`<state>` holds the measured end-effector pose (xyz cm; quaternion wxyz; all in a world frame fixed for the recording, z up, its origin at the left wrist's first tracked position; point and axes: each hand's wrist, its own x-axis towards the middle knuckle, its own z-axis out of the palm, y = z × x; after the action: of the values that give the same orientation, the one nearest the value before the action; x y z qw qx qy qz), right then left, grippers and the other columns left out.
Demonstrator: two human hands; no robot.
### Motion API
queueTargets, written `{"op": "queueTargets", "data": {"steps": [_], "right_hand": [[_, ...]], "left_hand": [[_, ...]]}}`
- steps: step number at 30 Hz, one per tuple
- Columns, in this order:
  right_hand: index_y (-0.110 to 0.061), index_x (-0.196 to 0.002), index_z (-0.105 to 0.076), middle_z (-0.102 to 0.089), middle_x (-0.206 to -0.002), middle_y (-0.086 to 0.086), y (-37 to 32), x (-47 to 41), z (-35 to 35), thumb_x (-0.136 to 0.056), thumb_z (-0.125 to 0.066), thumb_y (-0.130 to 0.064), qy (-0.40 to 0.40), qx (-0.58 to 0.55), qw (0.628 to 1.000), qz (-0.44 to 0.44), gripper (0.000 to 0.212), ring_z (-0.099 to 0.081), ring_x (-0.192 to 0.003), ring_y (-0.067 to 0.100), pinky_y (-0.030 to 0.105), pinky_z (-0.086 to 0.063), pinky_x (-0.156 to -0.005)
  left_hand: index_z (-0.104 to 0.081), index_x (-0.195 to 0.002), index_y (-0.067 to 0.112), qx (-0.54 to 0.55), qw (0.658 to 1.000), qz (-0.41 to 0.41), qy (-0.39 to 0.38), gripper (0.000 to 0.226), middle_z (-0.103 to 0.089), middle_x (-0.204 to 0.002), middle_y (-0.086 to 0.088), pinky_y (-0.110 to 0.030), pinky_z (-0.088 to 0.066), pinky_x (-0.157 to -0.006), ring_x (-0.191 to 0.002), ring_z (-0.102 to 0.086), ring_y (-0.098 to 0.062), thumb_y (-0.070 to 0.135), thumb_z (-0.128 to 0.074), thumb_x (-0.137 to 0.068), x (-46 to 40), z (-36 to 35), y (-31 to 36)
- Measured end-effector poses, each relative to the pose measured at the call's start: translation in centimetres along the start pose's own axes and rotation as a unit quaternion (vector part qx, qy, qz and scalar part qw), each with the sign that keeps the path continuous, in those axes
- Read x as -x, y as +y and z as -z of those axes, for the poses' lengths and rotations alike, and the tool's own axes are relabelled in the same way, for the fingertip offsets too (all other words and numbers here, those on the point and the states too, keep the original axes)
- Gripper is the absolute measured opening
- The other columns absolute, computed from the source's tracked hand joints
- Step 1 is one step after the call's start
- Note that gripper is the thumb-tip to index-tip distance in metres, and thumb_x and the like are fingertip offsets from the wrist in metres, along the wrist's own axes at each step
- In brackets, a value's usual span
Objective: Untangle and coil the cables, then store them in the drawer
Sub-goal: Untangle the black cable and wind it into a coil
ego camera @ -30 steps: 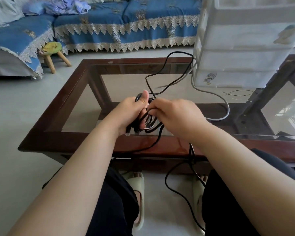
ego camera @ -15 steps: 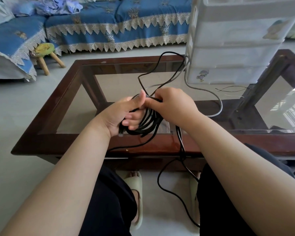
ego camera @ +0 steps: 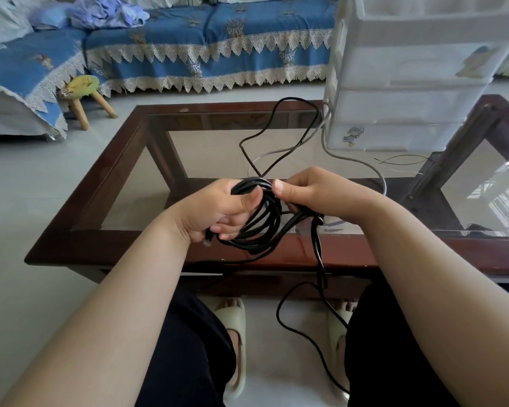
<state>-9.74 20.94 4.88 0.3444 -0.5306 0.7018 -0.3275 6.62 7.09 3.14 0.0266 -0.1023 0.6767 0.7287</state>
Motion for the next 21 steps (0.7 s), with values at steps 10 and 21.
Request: {"op": "queueTargets", "data": {"steps": [10,21], "right_hand": [[-0.028,-0.121,-0.053,-0.059,-0.118,-0.012,1.2,0.0,-4.0,-0.075,-0.079,-0.035,-0.258,0.035,0.965,-0.020,0.054,-0.055,-0.110,0.002,0.023,-0.042,-0.098],[-0.030,-0.115,-0.054,-0.061,-0.106,-0.016,1.7,-0.2,-5.6,-0.076,-0.070,-0.054,-0.151,0.135,0.979,-0.018,0.049,-0.058,-0.096,0.002,0.020,-0.044,-0.085]], "left_hand": [[-0.040,-0.057,0.019,0.256,0.917,-0.173,0.252,0.046,-0.028,-0.039,0.011,-0.016,-0.027,-0.035,-0.031,-0.024,-0.001,0.042,-0.045,-0.097,0.2,0.5,0.5],[-0.035,-0.060,0.021,0.372,0.806,-0.212,0.408,0.047,-0.025,-0.043,0.010,-0.015,-0.026,-0.037,-0.034,-0.023,-0.004,0.041,-0.048,-0.100,1.6,2.7,1.6]]}}
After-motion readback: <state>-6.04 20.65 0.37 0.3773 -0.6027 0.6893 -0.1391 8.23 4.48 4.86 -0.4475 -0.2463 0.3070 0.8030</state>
